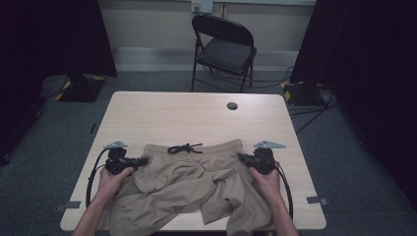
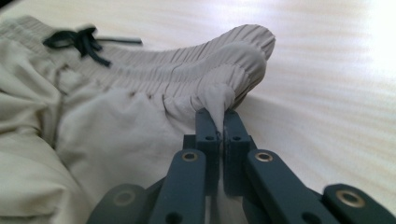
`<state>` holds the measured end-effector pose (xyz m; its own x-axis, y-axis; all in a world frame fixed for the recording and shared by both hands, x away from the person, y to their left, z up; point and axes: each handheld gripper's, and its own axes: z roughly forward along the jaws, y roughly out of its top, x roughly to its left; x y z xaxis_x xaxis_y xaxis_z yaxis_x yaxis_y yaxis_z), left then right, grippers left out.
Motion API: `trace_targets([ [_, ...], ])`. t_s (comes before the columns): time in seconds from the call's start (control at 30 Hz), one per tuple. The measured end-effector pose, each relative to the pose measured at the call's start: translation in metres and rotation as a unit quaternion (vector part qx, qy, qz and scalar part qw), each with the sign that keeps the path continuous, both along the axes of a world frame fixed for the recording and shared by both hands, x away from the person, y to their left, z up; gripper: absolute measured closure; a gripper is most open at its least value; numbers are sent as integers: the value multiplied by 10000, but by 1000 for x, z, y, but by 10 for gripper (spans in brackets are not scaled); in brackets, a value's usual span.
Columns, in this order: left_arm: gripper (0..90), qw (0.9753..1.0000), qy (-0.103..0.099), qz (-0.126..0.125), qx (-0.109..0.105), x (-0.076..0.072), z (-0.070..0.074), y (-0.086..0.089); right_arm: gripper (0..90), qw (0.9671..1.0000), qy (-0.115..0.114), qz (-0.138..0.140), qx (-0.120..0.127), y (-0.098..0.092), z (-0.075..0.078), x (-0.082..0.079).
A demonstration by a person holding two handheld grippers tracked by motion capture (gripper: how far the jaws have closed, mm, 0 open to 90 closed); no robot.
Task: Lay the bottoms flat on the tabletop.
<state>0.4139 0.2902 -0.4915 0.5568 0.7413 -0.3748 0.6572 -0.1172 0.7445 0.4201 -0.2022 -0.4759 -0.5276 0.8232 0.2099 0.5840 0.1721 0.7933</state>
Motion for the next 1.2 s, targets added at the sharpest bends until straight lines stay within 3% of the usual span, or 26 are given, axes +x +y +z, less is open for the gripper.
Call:
trace_targets([
  [0.13,891,9998,-174,-4,-7,-5,15,-3,885,9998,-204,30,83,2,13,-5],
  [0.17,891,9993,-365,-32,-103,-7,25,-4,885,9996,-260,50,105,2,16,-6],
  [0.2,892,9993,-365,-32,-103,-7,25,-4,885,9996,-260,50,105,2,16,-6],
  [0.23,892,9985,-501,-9,-206,-10,33,-4,886,9992,-356,41,167,1,23,-8],
  [0.3,892,9980,-615,-15,-137,-12,39,-4,886,9987,-448,13,244,0,29,-9],
  [0.4,892,9975,-682,19,-198,-12,45,-3,886,9981,-548,-19,280,-2,36,-9],
  [0.43,892,9963,-826,43,-225,-13,54,-3,885,9974,-634,-68,321,-2,45,-9],
  [0.5,892,9954,-913,44,-302,-12,61,-3,885,9970,-690,-91,329,-3,49,-9],
  [0.57,892,9934,-1103,65,-318,-9,79,-4,887,9956,-851,-102,376,-3,65,-7],
  [0.63,892,9914,-1210,65,-484,-6,91,-3,887,9945,-969,-97,393,-3,75,-6],
  [0.67,893,9914,-1210,65,-484,-6,91,-3,887,9945,-969,-97,393,-3,75,-6],
  [0.73,893,9885,-1389,113,-592,-3,108,-3,888,9928,-1120,-143,390,-5,89,-2],
  [0.9,893,9853,-1569,141,-659,4,127,-6,888,9907,-1293,-199,382,-9,111,5],
  [1.03,893,9828,-1743,162,-596,15,149,-6,888,9868,-1544,-235,419,-10,140,12],
  [1.17,893,9808,-1828,220,-643,23,161,-5,888,9846,-1673,-251,443,-9,155,22],
  [1.2,893,9806,-1863,222,-563,29,168,-5,888,9846,-1670,-272,447,-8,158,25],
])
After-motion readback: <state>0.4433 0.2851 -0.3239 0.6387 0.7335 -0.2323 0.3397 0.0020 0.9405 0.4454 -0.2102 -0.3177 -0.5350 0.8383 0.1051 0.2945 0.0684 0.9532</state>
